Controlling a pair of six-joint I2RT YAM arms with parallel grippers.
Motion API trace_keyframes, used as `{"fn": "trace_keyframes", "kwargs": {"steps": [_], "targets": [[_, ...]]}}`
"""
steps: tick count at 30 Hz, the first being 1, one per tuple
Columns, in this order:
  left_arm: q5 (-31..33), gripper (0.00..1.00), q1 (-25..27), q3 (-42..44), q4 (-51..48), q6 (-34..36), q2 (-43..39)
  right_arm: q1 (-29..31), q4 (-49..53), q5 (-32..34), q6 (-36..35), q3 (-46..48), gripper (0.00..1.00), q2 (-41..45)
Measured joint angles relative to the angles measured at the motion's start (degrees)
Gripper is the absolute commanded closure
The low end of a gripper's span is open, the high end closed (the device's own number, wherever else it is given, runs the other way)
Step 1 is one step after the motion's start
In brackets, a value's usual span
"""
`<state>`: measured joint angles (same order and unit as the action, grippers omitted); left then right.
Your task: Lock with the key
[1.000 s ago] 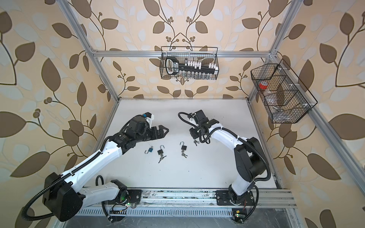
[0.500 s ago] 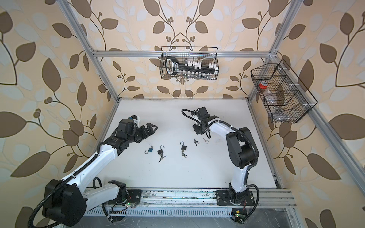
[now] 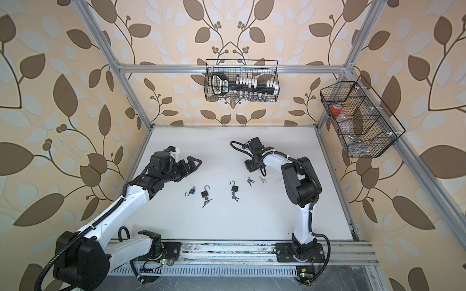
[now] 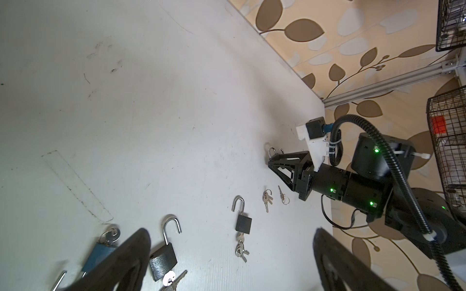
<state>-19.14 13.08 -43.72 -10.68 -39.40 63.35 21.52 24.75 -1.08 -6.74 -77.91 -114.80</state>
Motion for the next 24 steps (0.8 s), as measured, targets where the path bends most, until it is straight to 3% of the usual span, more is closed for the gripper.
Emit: {"fn": "trace_keyframes", "kwargs": {"steps": [24], "targets": [[-1.2, 0.01, 0.0, 0.0, -0.4, -0.1, 0.0, 0.6, 1.6, 0.0, -0.4, -1.7, 0.58, -2.3]]}}
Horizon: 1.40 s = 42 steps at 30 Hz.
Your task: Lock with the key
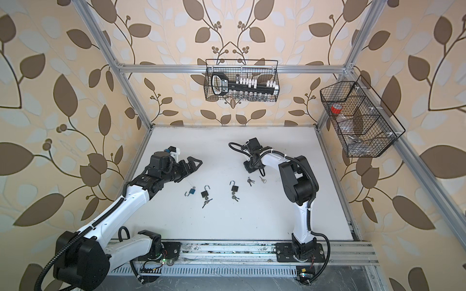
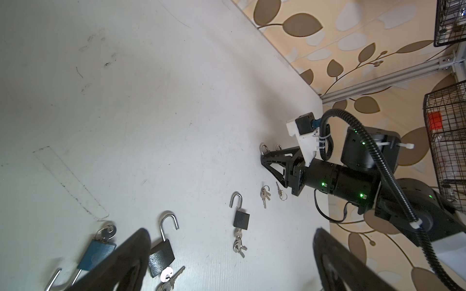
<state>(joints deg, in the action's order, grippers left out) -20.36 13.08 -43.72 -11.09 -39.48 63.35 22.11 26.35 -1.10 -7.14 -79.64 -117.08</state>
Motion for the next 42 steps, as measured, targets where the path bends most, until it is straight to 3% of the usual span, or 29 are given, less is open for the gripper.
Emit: {"fn": "trace_keyframes", "kwargs": {"steps": [11, 17, 23, 30, 35, 42], "targets": [[1.4, 0.01, 0.0, -0.1, -3.3, 0.5, -1.6, 0.0, 0.8, 0.0, 0.0, -0.4, 0.55, 0.0], [6.2, 0.01, 0.9, -5.0, -12.5, 3.9, -2.0, 1.0, -0.5, 1.6, 3.2, 1.5, 0.52, 5.3], [12.4, 0.01, 7.7, -6.7, -17.3, 6.4, -6.3, 9.4, -6.9, 5.4, 15.0, 12.1, 0.52, 20.4], [13.3, 0.01, 15.1, -0.4, -14.4, 4.0, -8.7, 20.8, -8.0, 11.2, 34.0, 20.7, 0.5, 22.1], [12.9, 0.01, 12.6, 3.2, -13.7, 0.9, -9.0, 23.7, -7.6, 13.3, 42.3, 20.9, 0.47, 19.5], [7.1, 0.01, -1.3, 5.4, -11.7, -1.0, -12.4, 25.7, -5.7, 15.2, 46.3, 16.5, 0.45, 12.5]]}}
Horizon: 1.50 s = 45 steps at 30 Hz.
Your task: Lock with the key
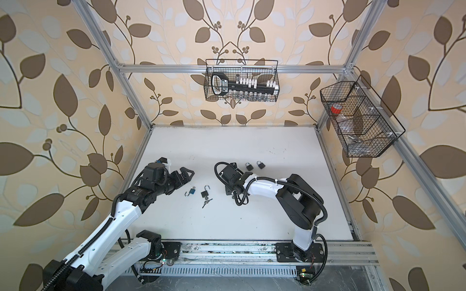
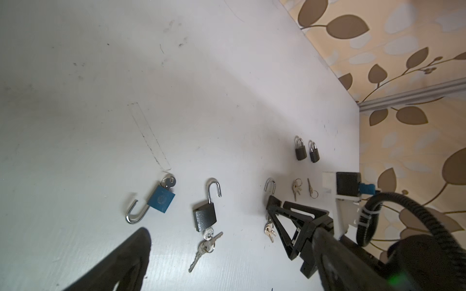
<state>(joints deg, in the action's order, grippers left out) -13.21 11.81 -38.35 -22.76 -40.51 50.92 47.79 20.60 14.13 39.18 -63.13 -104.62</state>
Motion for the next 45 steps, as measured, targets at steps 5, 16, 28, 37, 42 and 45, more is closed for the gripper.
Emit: {"fn": "trace_keyframes", "kwargs": {"steps": [5, 16, 28, 37, 42, 45], "targets": [[-2.6, 0.01, -1.0, 0.0, 0.1, 0.0, -0.3, 0.1, 1.5, 1.7, 0.9, -0.4, 0.45, -1.8], [-3.4, 0.01, -1.0, 0.0, 0.0, 0.3, -0.2, 0.1, 2.3, 2.6, 0.7, -1.4, 0.55, -2.8], [-3.6, 0.01, -1.0, 0.0, 0.0, 0.3, 0.2, 0.1, 1.6, 1.9, 0.3, -0.5, 0.68, -2.2], [-5.6, 0.01, -1.0, -2.6, -0.1, 0.9, 0.9, 0.1, 1.9, 1.5, -1.5, 3.0, 0.86, 4.8], [-12.4, 0.01, -1.0, -6.4, 2.4, 2.3, 3.3, 0.1, -3.7, 1.5, -5.0, 8.9, 1.0, 17.7], [-16.3, 0.01, -0.4, -9.0, 4.3, 3.0, 6.3, 0.1, -8.0, 1.3, -6.6, 12.8, 1.0, 24.8]]}}
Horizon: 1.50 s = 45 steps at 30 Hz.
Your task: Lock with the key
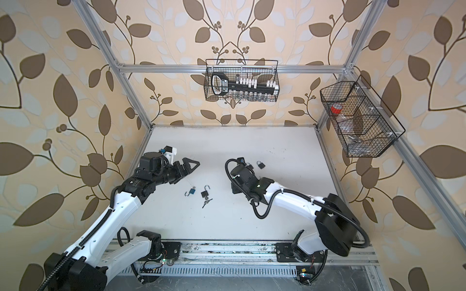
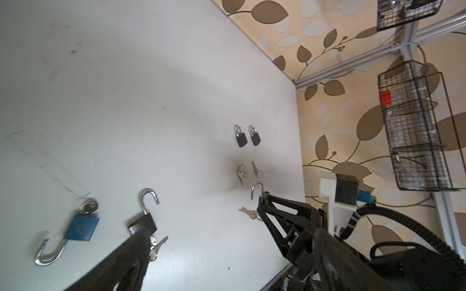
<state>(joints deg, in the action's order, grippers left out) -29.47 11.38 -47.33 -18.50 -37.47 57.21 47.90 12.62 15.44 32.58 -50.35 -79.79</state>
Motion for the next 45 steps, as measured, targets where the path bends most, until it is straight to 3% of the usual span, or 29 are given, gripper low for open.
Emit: {"fn": "trace_keyframes", "kwargs": {"steps": [8, 12, 22, 31, 40, 45], "targets": [[-3.0, 0.01, 7.6, -3.8, 3.7, 1.5, 2.1, 0.1, -8.2, -0.7, -6.8, 7.1, 1.0, 12.7], [-3.6, 0.01, 11.2, -4.3, 5.6, 1.5, 3.4, -0.4, -11.0, -3.4, -14.0, 7.4, 1.0, 17.0], [-6.7, 0.1, 13.5, -4.3, 12.9, -2.2, 7.0, -3.1, -4.4, -13.5, -29.2, 7.0, 1.0, 22.3], [-9.4, 0.29, 16.1, -4.3, 16.2, -3.3, 7.2, -3.1, -0.9, -17.6, -35.5, 5.6, 1.0, 24.5], [-11.0, 0.45, 19.5, -4.3, 17.3, -1.9, 9.4, -4.1, -1.1, -21.4, -33.8, 4.4, 1.0, 23.9], [-11.6, 0.64, 21.0, -4.3, 17.9, -1.0, 9.9, -4.5, -1.2, -23.5, -32.8, 4.0, 1.0, 22.9]]}}
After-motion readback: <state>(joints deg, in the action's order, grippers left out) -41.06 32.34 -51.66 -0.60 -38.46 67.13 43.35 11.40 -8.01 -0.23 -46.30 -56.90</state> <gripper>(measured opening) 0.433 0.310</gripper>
